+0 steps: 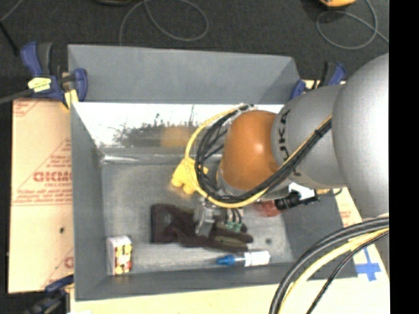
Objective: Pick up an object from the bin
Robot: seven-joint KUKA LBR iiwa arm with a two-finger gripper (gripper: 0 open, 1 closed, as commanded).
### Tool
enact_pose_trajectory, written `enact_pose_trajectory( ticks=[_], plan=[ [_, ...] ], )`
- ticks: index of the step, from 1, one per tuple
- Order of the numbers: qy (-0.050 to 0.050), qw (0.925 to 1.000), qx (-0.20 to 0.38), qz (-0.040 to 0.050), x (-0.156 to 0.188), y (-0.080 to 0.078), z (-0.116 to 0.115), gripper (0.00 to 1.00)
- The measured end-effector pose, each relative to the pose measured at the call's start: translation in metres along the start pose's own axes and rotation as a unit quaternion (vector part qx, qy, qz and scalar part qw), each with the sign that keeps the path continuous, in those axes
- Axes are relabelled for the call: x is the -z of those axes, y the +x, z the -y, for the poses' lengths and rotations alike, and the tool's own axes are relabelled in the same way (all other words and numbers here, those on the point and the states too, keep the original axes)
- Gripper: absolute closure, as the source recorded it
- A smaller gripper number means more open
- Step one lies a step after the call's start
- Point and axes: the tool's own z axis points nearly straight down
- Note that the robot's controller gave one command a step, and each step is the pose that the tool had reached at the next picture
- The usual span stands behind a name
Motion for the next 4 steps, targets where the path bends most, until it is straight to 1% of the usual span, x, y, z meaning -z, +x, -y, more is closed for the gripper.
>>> enact_pose_trajectory(
  ticks=[1,2,3,4],
  plan=[
    [0.001,1.0,0.004,-0.0036,0.043,-0.002,0.0,1.0],
    [-0.001,1.0,0.002,0.003,0.075,0.007,-0.012,1.0],
    [-0.001,1.0,-0.003,0.0042,0.033,0.0,-0.015,1.0],
    [0.003,1.0,-0.005,-0.0081,0.03,0.005,-0.013,1.0]
  ],
)
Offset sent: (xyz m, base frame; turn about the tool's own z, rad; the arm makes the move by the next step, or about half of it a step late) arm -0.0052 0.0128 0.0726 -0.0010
